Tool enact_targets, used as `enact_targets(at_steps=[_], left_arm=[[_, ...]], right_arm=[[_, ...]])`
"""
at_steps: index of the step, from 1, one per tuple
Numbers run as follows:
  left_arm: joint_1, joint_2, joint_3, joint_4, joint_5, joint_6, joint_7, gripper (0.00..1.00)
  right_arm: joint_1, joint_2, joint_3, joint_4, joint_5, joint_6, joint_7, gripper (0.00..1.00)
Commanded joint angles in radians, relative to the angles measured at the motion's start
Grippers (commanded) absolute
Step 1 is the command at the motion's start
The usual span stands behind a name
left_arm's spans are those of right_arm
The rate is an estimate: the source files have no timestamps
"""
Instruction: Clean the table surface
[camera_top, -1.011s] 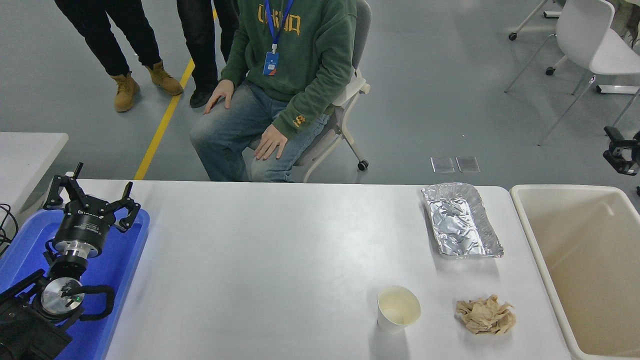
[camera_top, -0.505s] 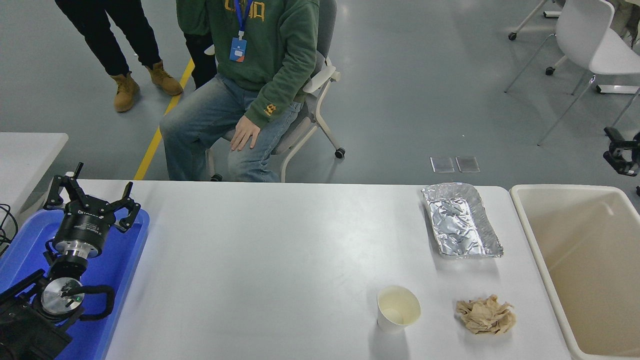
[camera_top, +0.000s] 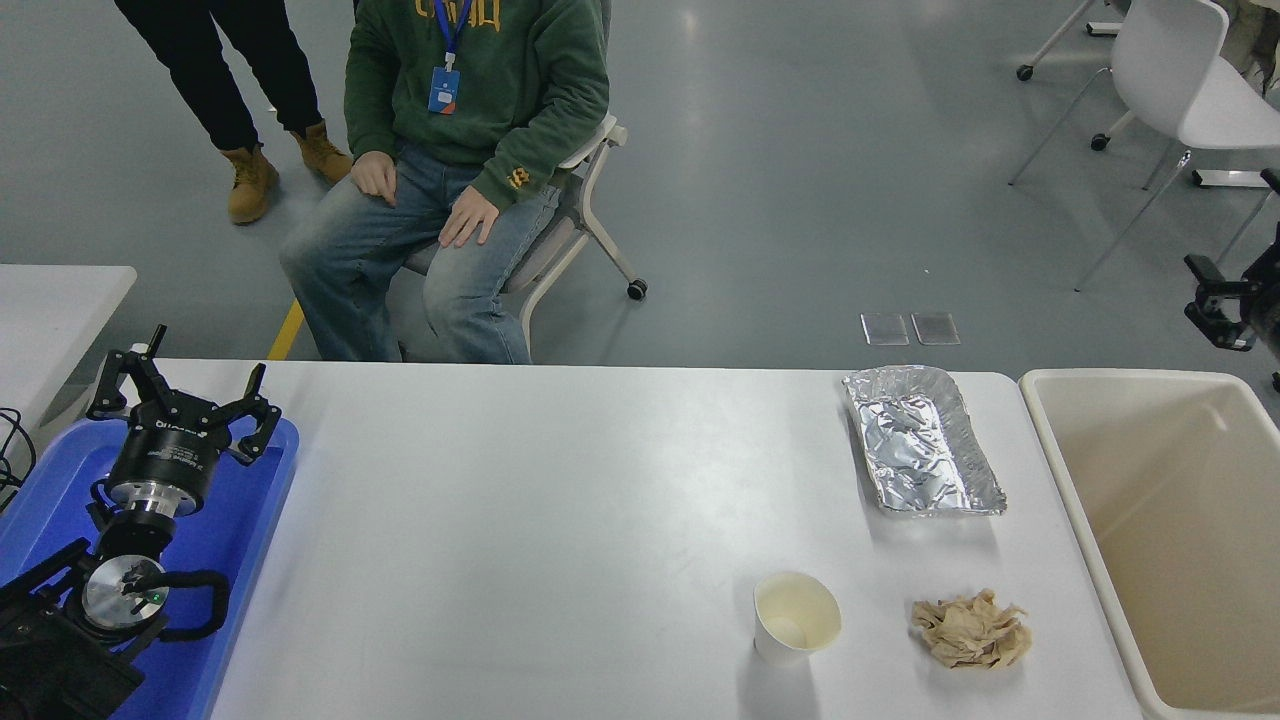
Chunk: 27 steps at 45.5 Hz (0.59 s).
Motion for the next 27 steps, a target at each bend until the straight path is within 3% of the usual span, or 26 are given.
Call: enact_targets(at_steps=[1,11,27], left_arm=[[0.0,0.0,0.0,0.0,0.001,-0.001,0.0,1.0],[-0.001,0.0,0.0,0.0,0.001,-0.001,0.0,1.0],[-0.001,0.0,0.0,0.0,0.001,0.0,0.001,1.0]], right_arm=[[-0.005,0.003,-0.025,0.042,-0.003,0.0,0.002,1.0],[0.018,-0.006,-0.063,0.103,-0.068,-0.003,0.003,1.0],[0.017,-0.144,-0.114,0.425,-0.325,-0.009,0.005,1.0]])
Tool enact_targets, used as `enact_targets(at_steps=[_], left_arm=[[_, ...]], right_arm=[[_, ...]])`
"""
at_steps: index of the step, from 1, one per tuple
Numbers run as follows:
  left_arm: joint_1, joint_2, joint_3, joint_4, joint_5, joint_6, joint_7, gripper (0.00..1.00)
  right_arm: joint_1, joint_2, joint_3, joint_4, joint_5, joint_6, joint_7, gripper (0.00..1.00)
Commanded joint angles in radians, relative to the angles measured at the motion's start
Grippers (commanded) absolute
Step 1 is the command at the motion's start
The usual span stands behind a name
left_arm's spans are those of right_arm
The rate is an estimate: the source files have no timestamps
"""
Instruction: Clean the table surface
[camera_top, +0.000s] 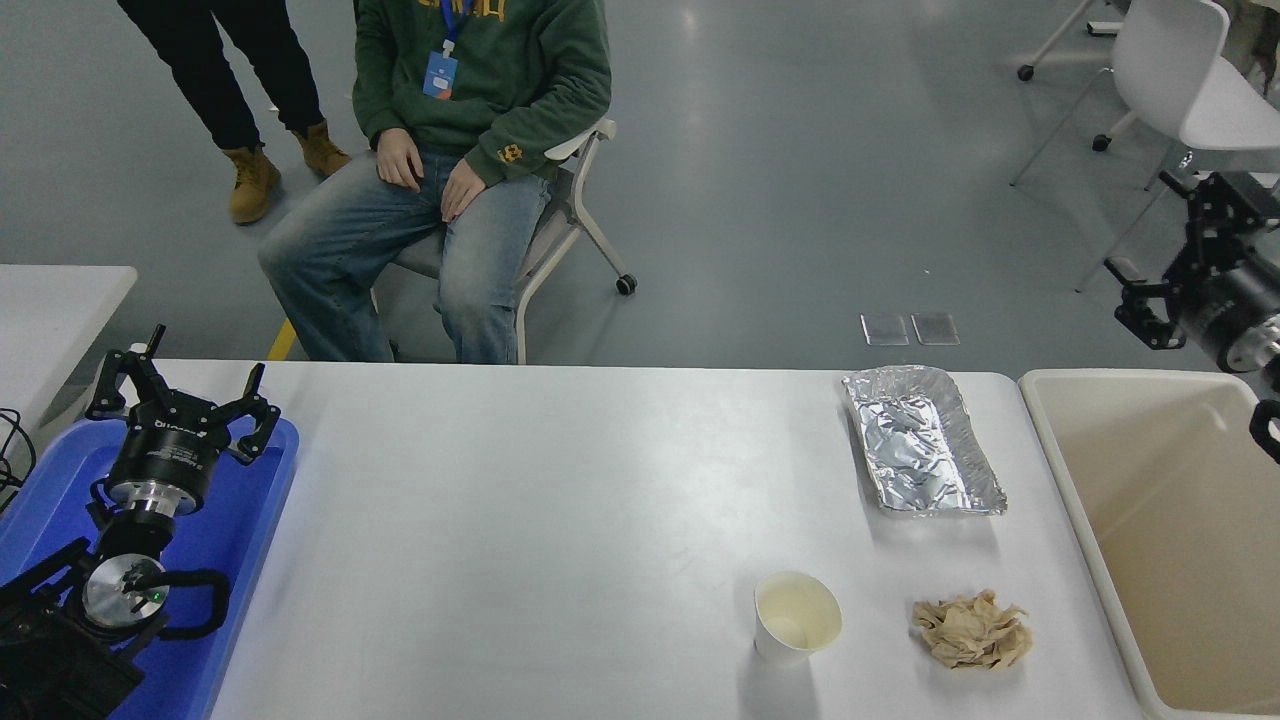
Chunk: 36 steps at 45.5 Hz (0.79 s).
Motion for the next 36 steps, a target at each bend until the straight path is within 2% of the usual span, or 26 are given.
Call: enact_targets(at_steps=[1,11,19,36], left_arm=[[0.0,0.0,0.0,0.0,0.0,0.0,-0.001,1.0],[0.0,0.0,0.0,0.0,0.0,0.0,0.0,1.0],[0.0,0.0,0.0,0.0,0.0,0.0,0.0,1.0],[0.0,0.0,0.0,0.0,-0.002,0.001,0.0,1.0]], right_arm=[[0.002,-0.098,-0.04,0.225,-0.17,-0.002,0.001,1.0],[0.002,-0.181,-0.06,0.419,-0.358,-0.002,0.0,1.0],[0.002,-0.221,-0.105,0.52,-0.435,-0.004,0.0,1.0],[0.007,-0.232,-0.214,0.624,-0.708,0.002,0.0,1.0]])
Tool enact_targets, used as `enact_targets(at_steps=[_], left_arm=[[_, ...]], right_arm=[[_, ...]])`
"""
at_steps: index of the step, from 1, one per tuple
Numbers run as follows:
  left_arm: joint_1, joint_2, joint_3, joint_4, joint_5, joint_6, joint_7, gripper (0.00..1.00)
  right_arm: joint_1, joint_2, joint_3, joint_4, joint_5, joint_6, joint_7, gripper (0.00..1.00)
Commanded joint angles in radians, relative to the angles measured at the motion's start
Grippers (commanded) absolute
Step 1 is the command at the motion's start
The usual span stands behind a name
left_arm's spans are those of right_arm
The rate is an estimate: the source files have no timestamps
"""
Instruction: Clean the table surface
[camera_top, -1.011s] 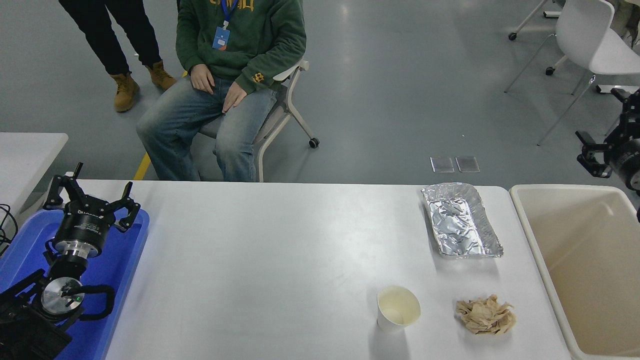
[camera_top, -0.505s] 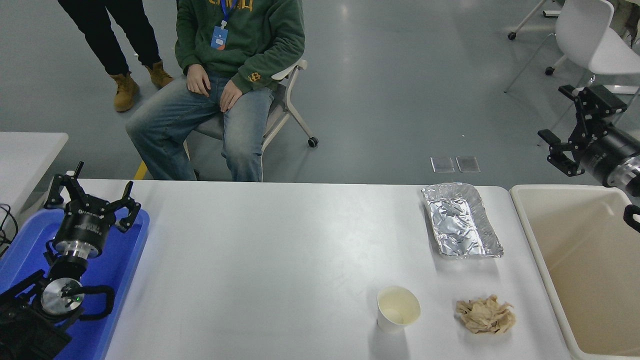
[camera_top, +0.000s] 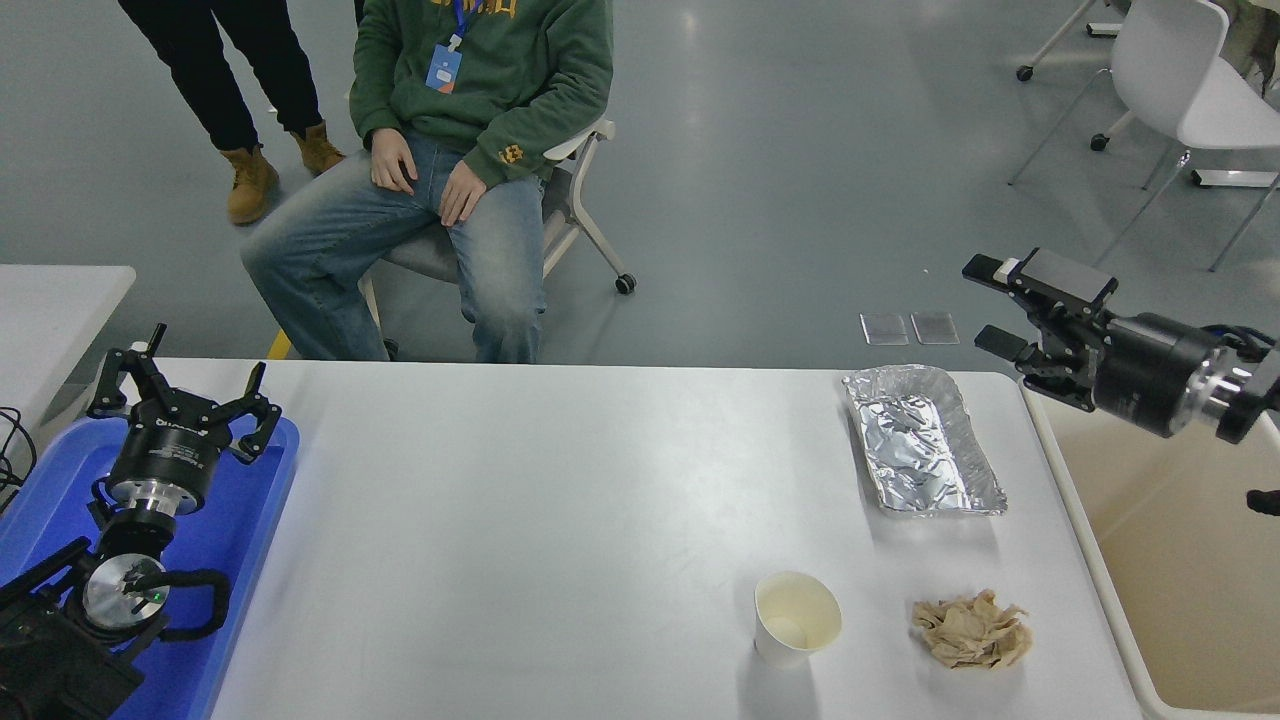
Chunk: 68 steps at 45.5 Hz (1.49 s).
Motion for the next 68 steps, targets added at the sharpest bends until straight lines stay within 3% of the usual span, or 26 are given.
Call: enact_targets(at_steps=[1,17,39,62,68], left_arm=[[0.0,0.0,0.0,0.0,-0.001,0.0,0.0,1.0],[0.0,0.0,0.0,0.0,-0.001,0.0,0.0,1.0],[0.0,0.0,0.0,0.0,-0.001,0.0,0.0,1.0],[0.0,0.0,0.0,0.0,-0.001,0.0,0.0,1.0],[0.0,0.0,0.0,0.0,-0.001,0.0,0.0,1.0]], right_arm=[[0.002,-0.019,-0.062,0.078,-0.162,0.007,0.0,1.0],[0.002,-0.093,-0.152,0.179,-0.297,0.008,0.002,1.0],[0.0,-0.163,-0.218,0.253,-0.303,0.008,0.017,1.0],[-0.01,-0.15,-0.294,0.264,-0.392,-0.002,0.014,1.0],[-0.019,-0.139,-0.295,0.261,-0.38,-0.058,0.012,1.0]])
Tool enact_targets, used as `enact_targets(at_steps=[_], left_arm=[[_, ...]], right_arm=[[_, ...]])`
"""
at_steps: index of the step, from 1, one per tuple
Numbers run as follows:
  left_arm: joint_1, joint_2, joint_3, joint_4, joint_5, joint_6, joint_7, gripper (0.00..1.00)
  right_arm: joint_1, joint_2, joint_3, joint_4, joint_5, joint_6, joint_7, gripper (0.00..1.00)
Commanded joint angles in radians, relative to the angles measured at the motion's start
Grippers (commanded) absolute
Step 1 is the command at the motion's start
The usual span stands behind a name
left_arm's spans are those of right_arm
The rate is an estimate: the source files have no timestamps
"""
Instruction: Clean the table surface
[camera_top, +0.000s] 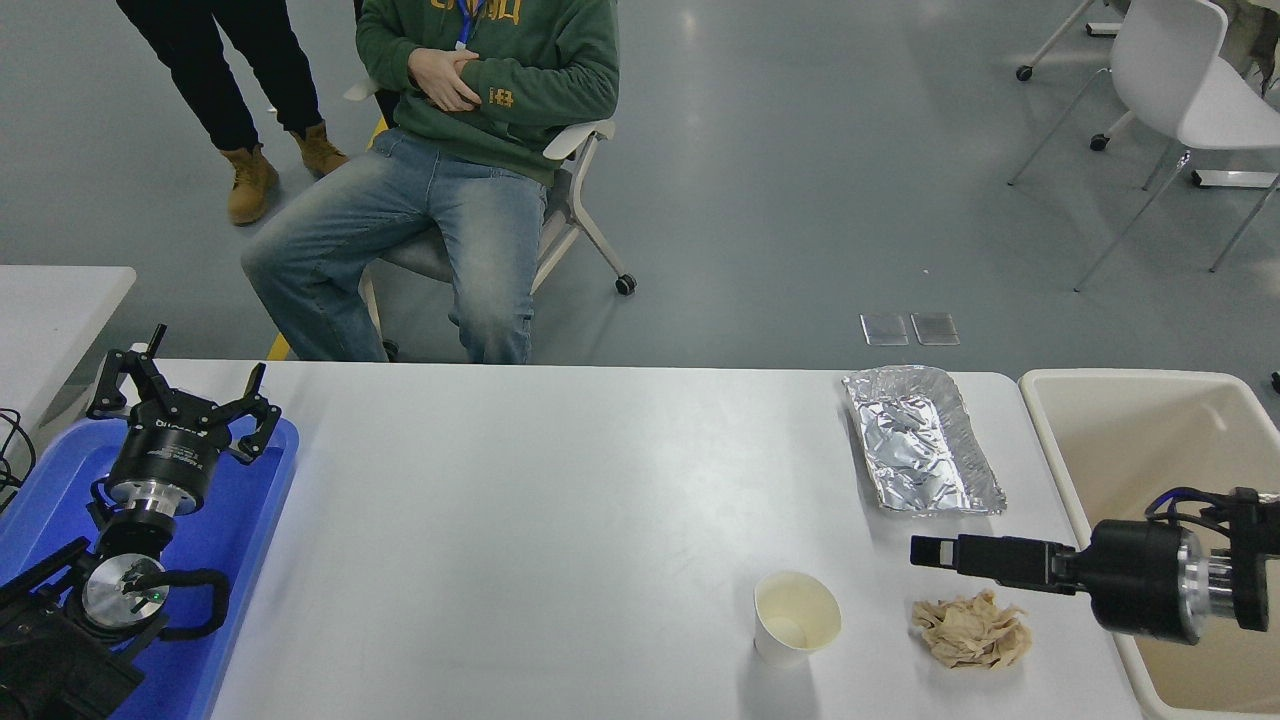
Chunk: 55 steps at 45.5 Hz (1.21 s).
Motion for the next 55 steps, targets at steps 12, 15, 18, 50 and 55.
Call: enact_targets(at_steps=[12,15,18,50,55], left_arm=[[0.0,0.0,0.0,0.0,0.0,0.0,0.0,1.0],[0.0,0.0,0.0,0.0,0.0,0.0,0.0,1.0],[0.0,0.0,0.0,0.0,0.0,0.0,0.0,1.0],[0.0,0.0,0.0,0.0,0.0,0.0,0.0,1.0],[-0.002,0.0,0.0,0.0,0.0,0.0,0.0,1.0]], right_arm=[[-0.043,0.058,-0.087,-0.003,0.062,-0.128,-0.038,1.0],[-0.047,0.073,-0.118,-0.004,0.071,-0.162,-0.047,1.0],[-0.053,0.094,-0.15,-0.004,0.071,-0.199,-0.05,1.0],[-0.044,0.309,-0.232,-0.053,0.071,-0.3,-0.263,0.99],[-0.04,0.312,-0.229,-0.057,0.073,-0.3,-0.302,0.99]])
